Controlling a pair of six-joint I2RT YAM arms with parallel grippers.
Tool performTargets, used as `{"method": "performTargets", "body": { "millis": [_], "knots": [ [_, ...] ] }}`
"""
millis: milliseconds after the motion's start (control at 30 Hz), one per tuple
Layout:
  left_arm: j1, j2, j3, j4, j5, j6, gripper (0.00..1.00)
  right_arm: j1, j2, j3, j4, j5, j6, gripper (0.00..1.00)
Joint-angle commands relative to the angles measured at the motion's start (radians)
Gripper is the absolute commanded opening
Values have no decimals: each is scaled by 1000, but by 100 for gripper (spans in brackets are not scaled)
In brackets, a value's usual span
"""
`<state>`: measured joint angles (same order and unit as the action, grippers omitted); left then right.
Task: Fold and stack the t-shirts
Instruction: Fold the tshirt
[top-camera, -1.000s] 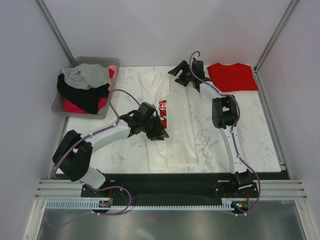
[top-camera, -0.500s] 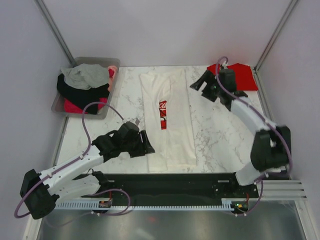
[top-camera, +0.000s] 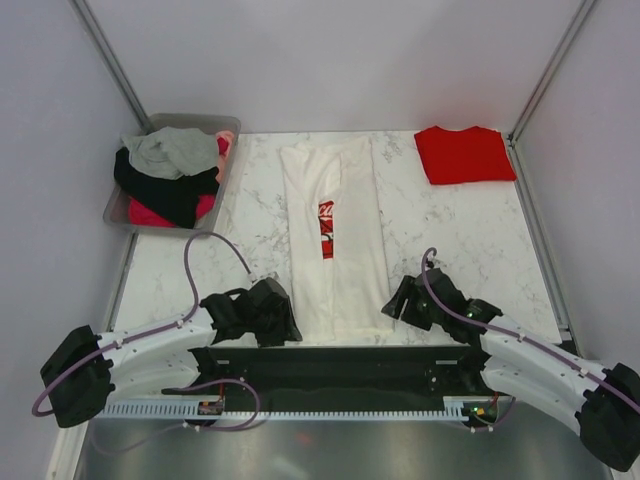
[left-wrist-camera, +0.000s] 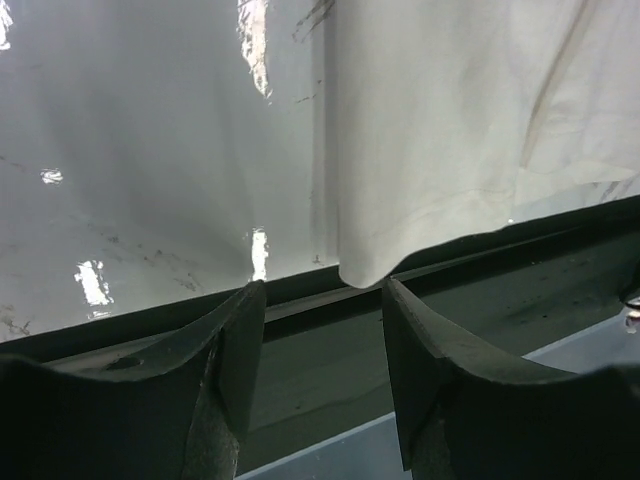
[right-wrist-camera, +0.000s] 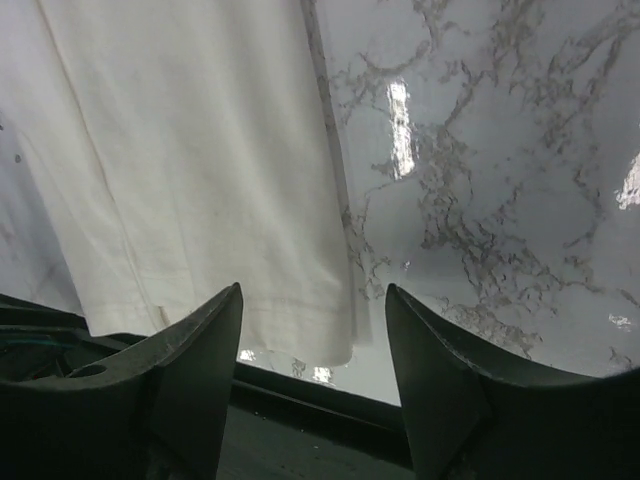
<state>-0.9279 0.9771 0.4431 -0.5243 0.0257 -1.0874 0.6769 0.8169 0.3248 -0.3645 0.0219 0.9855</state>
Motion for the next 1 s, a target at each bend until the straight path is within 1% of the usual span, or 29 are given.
{"method": "performTargets", "body": {
  "millis": [0, 133, 200, 300, 333, 400, 433, 533, 633, 733, 767, 800, 833, 867, 900, 967],
  "knots": [
    [-28, 20, -38, 81, -50, -97, 57, 45, 31, -32, -13, 64, 82, 66],
    [-43, 28, -50, 87, -67, -106, 55, 90, 80, -27, -10, 81, 113, 58],
    [-42, 23, -64, 96, -72, -115, 54, 127, 73, -17, -50, 107, 142, 55],
    [-45, 15, -79, 110, -82, -120, 53, 148, 51, -30, -56, 125, 169, 48],
    [-45, 14, -81, 115, -87, -123, 53, 151, 53, -33, -56, 128, 171, 44],
    [-45, 12, -83, 122, -98, -121, 52, 159, 62, -35, -54, 130, 174, 41],
    [-45, 20, -83, 127, -101, -121, 52, 161, 67, -36, -53, 131, 174, 36],
    [-43, 44, -78, 145, -107, -117, 50, 168, 85, -46, -33, 136, 179, 28],
    [-45, 86, -67, 153, -122, -118, 47, 170, 91, -56, -18, 135, 183, 23],
    [-45, 106, -66, 185, -144, -120, 44, 171, 102, -66, -2, 135, 183, 20],
    [-45, 112, -66, 197, -145, -111, 41, 171, 105, -67, 2, 135, 182, 18],
    [-45, 133, -66, 229, -144, -105, 29, 171, 108, -70, 9, 131, 182, 15],
    [-45, 146, -64, 243, -138, -98, 22, 171, 114, -73, 24, 127, 180, 4],
    [-48, 155, -55, 253, -133, -91, 11, 171, 116, -75, 32, 124, 180, 0],
    [-52, 172, -46, 250, -135, -86, 2, 174, 117, -76, 35, 121, 179, 0],
    [-87, 170, -3, 199, -157, -88, 2, 182, 108, -66, 0, 127, 183, 0]
  ]
}}
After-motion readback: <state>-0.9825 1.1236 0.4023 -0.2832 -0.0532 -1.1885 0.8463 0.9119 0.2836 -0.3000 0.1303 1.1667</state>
